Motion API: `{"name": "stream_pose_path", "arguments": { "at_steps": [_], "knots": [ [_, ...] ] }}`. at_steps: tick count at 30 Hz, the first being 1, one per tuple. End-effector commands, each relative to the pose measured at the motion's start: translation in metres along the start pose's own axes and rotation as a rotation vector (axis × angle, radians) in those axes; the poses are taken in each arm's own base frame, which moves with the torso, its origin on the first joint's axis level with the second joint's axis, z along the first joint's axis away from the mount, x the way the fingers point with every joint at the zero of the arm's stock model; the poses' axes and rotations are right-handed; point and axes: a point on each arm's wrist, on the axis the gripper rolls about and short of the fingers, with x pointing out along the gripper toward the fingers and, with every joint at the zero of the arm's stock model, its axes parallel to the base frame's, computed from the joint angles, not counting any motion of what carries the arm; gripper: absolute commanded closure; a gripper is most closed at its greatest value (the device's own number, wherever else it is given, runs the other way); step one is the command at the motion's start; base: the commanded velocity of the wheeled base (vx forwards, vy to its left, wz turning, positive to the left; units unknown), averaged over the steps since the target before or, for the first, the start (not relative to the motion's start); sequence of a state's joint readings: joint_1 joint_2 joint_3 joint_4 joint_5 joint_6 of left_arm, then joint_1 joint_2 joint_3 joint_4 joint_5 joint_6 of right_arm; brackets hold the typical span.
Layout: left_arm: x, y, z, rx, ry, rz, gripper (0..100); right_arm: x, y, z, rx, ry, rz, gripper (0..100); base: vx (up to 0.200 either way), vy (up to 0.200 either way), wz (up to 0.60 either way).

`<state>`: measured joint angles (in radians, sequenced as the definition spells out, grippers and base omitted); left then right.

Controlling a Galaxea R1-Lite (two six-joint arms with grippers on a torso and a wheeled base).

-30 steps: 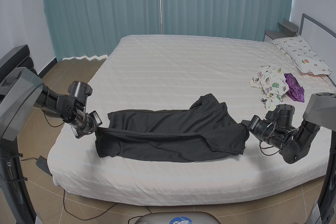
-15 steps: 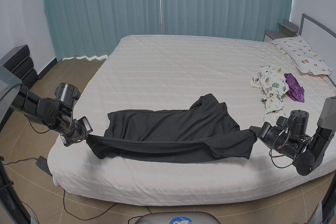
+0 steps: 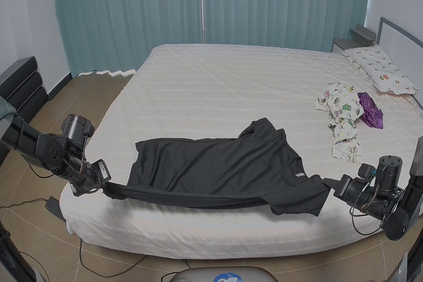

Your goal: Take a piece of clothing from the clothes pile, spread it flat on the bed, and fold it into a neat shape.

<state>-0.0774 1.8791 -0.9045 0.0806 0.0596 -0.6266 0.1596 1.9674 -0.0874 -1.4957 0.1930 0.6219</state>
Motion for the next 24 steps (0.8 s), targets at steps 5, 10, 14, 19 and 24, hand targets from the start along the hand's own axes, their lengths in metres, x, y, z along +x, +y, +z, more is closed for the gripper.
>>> {"name": "stream_pose_path", "arguments": {
  "at_steps": [5,10,14,19,24],
  "knots": [
    [-0.001,0.010,-0.014,0.036,0.038,0.026,100,-0.015,-0.005,-0.013,-0.019,0.051,-0.037,100,0.000,0.000,0.00],
    [-0.003,0.013,-0.020,0.049,0.051,0.034,100,-0.016,-0.007,-0.014,-0.024,0.070,-0.051,100,0.000,0.000,0.00],
    [-0.005,0.016,-0.022,0.071,0.054,0.037,100,-0.017,-0.010,-0.020,-0.050,0.124,-0.085,100,0.000,0.000,0.00],
    [-0.004,0.017,-0.025,0.078,0.064,0.045,100,-0.020,-0.012,-0.023,-0.061,0.164,-0.111,100,0.000,0.000,0.00],
    [-0.007,0.020,-0.031,0.098,0.076,0.053,100,-0.030,-0.008,-0.024,-0.086,0.202,-0.126,100,0.000,0.000,0.00]
  ]
}}
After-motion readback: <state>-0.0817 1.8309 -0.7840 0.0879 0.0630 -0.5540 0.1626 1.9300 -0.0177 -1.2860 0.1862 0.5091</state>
